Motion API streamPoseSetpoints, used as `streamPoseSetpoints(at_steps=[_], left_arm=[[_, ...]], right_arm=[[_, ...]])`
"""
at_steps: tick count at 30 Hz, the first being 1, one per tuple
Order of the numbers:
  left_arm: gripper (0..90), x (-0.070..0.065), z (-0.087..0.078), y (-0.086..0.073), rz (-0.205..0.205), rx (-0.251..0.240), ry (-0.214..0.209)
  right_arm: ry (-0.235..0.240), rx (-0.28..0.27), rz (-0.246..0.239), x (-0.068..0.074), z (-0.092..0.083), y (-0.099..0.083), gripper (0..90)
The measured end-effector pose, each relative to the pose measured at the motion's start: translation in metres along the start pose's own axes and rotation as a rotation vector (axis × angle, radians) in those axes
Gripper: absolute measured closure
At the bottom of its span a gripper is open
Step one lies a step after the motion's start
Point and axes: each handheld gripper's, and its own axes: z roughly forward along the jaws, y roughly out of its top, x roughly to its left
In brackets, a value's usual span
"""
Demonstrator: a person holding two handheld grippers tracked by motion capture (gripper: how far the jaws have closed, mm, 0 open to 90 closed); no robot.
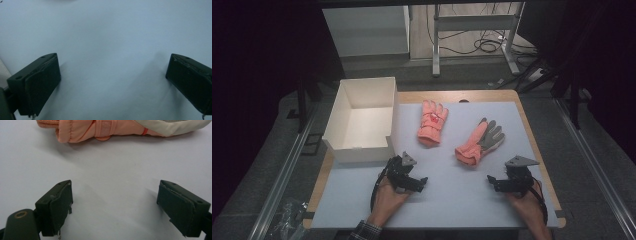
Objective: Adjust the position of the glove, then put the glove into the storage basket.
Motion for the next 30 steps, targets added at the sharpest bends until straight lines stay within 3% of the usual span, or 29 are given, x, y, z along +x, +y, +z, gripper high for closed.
streamPoseSetpoints(at_steps=[18,30], left_arm=[[0.0,0.000,0.000,0.000,-0.006,0.001,-0.001],[0.0,0.000,0.000,0.000,-0.006,0.000,-0.001]], right_arm=[[-0.001,0.008,0.011,0.000,-0.001,0.002,14.8],[0.019,-0.004,0.068,-0.007,-0.003,0.010,19.4]])
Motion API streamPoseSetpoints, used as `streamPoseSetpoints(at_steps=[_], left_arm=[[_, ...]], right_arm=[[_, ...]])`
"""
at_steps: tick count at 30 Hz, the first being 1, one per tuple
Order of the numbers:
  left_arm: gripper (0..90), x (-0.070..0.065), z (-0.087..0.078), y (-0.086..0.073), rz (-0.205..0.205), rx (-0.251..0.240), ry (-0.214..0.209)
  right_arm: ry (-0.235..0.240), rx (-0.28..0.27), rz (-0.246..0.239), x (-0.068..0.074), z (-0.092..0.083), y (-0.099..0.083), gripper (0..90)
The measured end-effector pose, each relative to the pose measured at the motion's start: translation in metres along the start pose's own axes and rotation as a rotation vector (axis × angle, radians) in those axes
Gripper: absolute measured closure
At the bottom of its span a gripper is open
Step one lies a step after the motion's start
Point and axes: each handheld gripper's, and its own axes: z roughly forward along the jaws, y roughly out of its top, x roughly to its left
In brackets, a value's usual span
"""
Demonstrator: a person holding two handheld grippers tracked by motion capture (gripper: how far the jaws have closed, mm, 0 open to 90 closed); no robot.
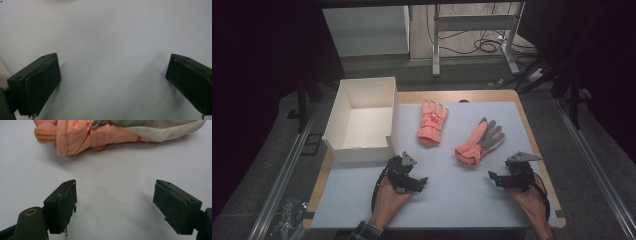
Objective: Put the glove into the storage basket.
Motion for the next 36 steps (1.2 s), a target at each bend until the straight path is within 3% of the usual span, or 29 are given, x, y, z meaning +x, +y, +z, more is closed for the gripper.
streamPoseSetpoints(at_steps=[24,36], left_arm=[[0.0,0.000,0.000,0.000,-0.001,-0.001,0.000],[0.0,0.000,0.000,0.000,-0.001,-0.001,0.000]], right_arm=[[0.004,-0.024,0.002,-0.008,-0.001,0.030,21.3],[0.021,-0.052,0.007,-0.013,0.003,0.057,39.8]])
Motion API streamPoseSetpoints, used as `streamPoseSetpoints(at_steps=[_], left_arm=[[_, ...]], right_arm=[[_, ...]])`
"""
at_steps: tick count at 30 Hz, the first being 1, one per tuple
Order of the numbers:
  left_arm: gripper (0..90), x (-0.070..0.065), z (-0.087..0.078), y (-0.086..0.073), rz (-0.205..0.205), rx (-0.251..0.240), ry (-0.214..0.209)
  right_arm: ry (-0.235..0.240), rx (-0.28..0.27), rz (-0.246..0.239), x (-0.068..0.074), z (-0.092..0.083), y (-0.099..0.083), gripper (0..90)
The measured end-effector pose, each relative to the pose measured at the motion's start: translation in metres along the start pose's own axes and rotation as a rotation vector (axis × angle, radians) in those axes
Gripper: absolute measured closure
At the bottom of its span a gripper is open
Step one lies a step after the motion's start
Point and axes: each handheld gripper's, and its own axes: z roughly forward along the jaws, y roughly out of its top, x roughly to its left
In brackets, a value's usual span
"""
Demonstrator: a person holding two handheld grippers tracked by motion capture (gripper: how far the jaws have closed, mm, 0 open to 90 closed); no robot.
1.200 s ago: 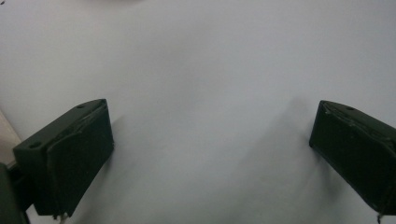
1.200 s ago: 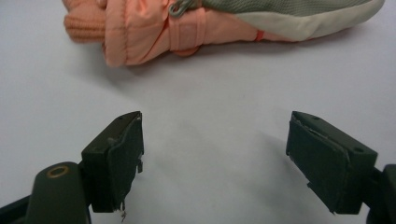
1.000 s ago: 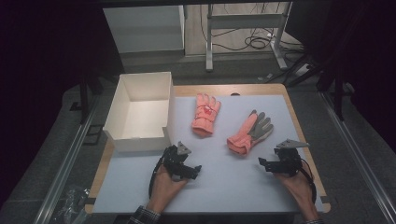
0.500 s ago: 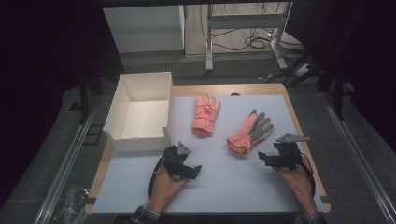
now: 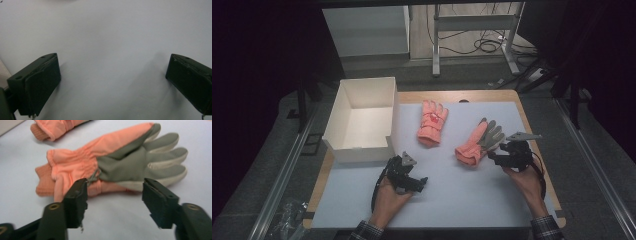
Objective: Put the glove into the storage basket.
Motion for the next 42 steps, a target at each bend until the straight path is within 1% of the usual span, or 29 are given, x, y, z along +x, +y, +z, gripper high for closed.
streamPoseSetpoints(at_steps=[3,5,7,9,10,11,13,15,16,17,20,21,23,24,25,26,28,30,32,35,36,38,39,40,41,42], left_arm=[[0.0,0.000,0.000,0.000,0.000,0.000,0.000],[0.0,0.000,0.000,0.000,-0.001,0.000,0.000],[0.0,0.000,0.000,0.000,0.000,0.000,0.000],[0.0,0.000,0.000,0.000,0.000,0.000,0.000],[0.0,0.000,0.000,0.000,-0.001,0.000,0.000],[0.0,0.000,0.000,0.000,-0.001,0.000,0.000],[0.0,0.000,0.000,0.000,-0.001,0.000,0.000],[0.0,0.000,0.000,0.000,0.000,0.000,0.000],[0.0,0.000,0.000,0.000,0.000,0.000,0.000],[0.0,0.000,0.000,0.000,0.000,0.000,0.000],[0.0,0.000,0.000,0.000,-0.001,-0.001,0.000],[0.0,0.000,0.000,0.000,-0.001,-0.001,0.000],[0.0,0.000,0.000,0.000,0.000,-0.001,0.000],[0.0,0.000,0.000,0.000,-0.001,-0.001,0.000],[0.0,0.000,0.000,0.000,-0.001,-0.001,0.000],[0.0,0.000,0.000,0.000,0.000,-0.001,0.000],[0.0,0.000,0.000,0.000,0.000,-0.001,0.000],[0.0,0.000,0.000,0.000,-0.001,-0.001,0.000],[0.0,0.000,0.000,0.000,-0.001,-0.001,0.000],[0.0,0.000,0.000,0.000,-0.001,-0.001,0.000],[0.0,0.000,0.000,0.000,-0.001,-0.001,0.000],[0.0,0.000,0.000,0.000,-0.001,-0.001,-0.001],[0.0,0.000,0.000,0.000,-0.003,-0.003,0.000],[0.0,0.000,0.000,0.000,-0.003,-0.003,0.000],[0.0,0.000,0.000,0.000,-0.004,-0.003,0.000],[0.0,0.000,0.000,0.000,-0.004,-0.004,0.000]], right_arm=[[0.004,0.002,-0.010,-0.002,0.005,0.008,45.4],[0.006,0.004,-0.004,-0.005,0.011,0.016,49.8],[0.001,0.003,-0.007,-0.006,0.013,0.018,51.1],[-0.006,0.008,-0.011,-0.008,0.018,0.024,53.5],[-0.013,0.011,-0.008,-0.010,0.023,0.029,53.8],[-0.013,0.011,-0.008,-0.010,0.023,0.029,53.8],[-0.027,0.021,-0.001,-0.012,0.030,0.034,53.0],[-0.038,0.030,0.007,-0.016,0.038,0.037,50.2],[-0.050,0.042,0.012,-0.019,0.044,0.037,48.1],[-0.050,0.042,0.012,-0.019,0.044,0.037,48.1],[-0.082,0.076,0.017,-0.023,0.056,0.035,46.1],[-0.074,0.101,0.030,-0.026,0.063,0.031,46.2],[-0.071,0.100,0.036,-0.026,0.065,0.030,46.6],[-0.074,0.092,0.038,-0.025,0.068,0.027,51.6],[-0.074,0.092,0.038,-0.025,0.068,0.027,51.6],[-0.076,0.091,0.035,-0.024,0.068,0.026,56.0],[-0.096,0.098,0.031,-0.022,0.068,0.027,66.2],[-0.101,0.102,0.021,-0.019,0.068,0.028,74.0],[-0.118,0.104,0.004,-0.015,0.068,0.029,79.7],[-0.131,0.102,-0.022,-0.011,0.067,0.029,83.2],[-0.130,0.100,-0.023,-0.010,0.066,0.030,84.1],[-0.119,0.101,-0.006,-0.011,0.064,0.031,85.2],[-0.096,0.097,0.010,-0.013,0.060,0.032,85.7],[-0.096,0.097,0.010,-0.013,0.060,0.032,85.7],[-0.080,0.090,0.017,-0.014,0.057,0.033,85.8],[-0.080,0.090,0.017,-0.014,0.057,0.033,85.8]])
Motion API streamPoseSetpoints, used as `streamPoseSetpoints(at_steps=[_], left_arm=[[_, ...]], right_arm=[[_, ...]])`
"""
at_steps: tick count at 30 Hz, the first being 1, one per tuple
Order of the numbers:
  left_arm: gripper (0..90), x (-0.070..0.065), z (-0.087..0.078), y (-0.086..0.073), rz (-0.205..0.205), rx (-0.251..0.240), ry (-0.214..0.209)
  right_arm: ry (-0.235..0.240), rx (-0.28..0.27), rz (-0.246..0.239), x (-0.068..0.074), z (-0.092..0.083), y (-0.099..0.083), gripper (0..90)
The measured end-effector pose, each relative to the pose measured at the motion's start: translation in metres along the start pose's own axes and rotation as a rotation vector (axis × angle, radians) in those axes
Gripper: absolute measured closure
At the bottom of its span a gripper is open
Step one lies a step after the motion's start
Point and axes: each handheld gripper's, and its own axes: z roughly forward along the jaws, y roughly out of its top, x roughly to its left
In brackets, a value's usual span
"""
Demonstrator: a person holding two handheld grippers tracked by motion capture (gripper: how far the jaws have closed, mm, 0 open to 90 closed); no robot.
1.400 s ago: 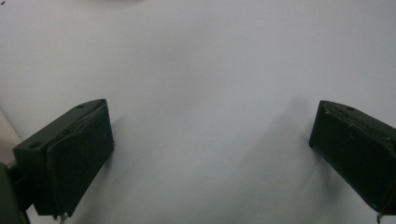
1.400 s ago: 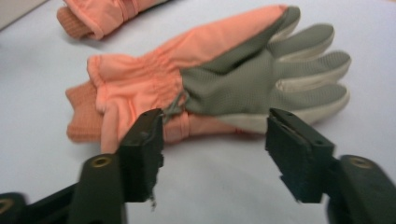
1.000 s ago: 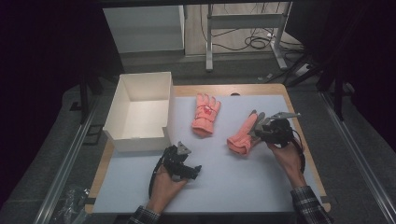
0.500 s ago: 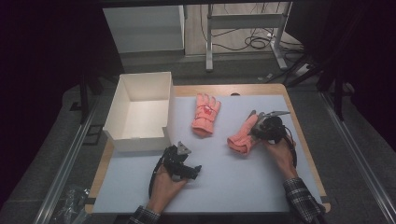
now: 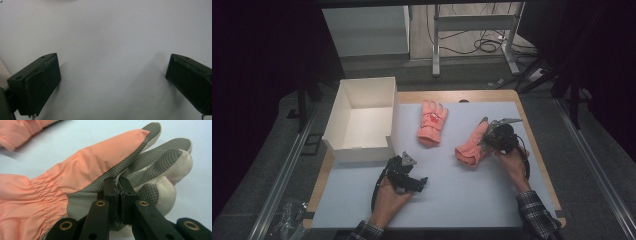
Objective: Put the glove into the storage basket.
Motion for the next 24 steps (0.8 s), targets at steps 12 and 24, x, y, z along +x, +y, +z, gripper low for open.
streamPoseSetpoints(at_steps=[12,24], left_arm=[[0.0,0.000,0.000,0.000,0.003,0.003,0.000],[0.0,0.000,0.000,0.000,0.002,-0.003,0.001]], right_arm=[[0.099,-0.065,-0.049,0.009,-0.029,-0.003,86.9],[0.270,-0.110,-0.120,0.035,-0.064,-0.004,87.9]])
